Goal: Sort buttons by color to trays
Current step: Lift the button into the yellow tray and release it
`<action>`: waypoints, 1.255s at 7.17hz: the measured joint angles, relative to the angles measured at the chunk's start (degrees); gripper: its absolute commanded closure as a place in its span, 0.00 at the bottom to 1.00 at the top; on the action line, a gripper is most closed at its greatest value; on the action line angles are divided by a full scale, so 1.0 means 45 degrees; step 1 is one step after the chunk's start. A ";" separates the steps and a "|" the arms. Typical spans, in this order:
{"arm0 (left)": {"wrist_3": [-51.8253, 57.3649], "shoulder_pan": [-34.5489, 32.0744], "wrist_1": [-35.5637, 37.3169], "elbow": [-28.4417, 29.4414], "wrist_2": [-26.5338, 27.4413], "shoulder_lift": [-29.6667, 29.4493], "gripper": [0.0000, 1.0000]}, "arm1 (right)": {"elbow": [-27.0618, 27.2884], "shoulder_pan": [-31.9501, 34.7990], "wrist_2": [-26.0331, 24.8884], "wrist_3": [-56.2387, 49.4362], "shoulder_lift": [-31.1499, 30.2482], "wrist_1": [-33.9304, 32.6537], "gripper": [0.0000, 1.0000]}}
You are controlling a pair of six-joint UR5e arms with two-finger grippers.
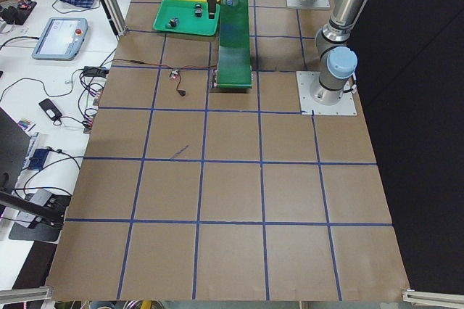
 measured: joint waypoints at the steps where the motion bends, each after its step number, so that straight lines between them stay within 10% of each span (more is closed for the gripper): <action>1: 0.0003 0.0001 -0.0007 0.0000 0.0000 0.0006 0.00 | -0.0017 -0.0024 -0.0057 -0.0024 0.0007 -0.0042 0.55; 3: 0.0008 -0.0008 -0.0003 0.0000 0.0013 -0.0002 0.00 | -0.0058 -0.0087 -0.0129 -0.0388 0.0017 -0.0189 0.73; 9: 0.0013 -0.0004 -0.0002 0.0000 0.0006 -0.0008 0.00 | -0.3390 -0.1582 -0.0045 -0.1397 0.2721 -0.0356 0.76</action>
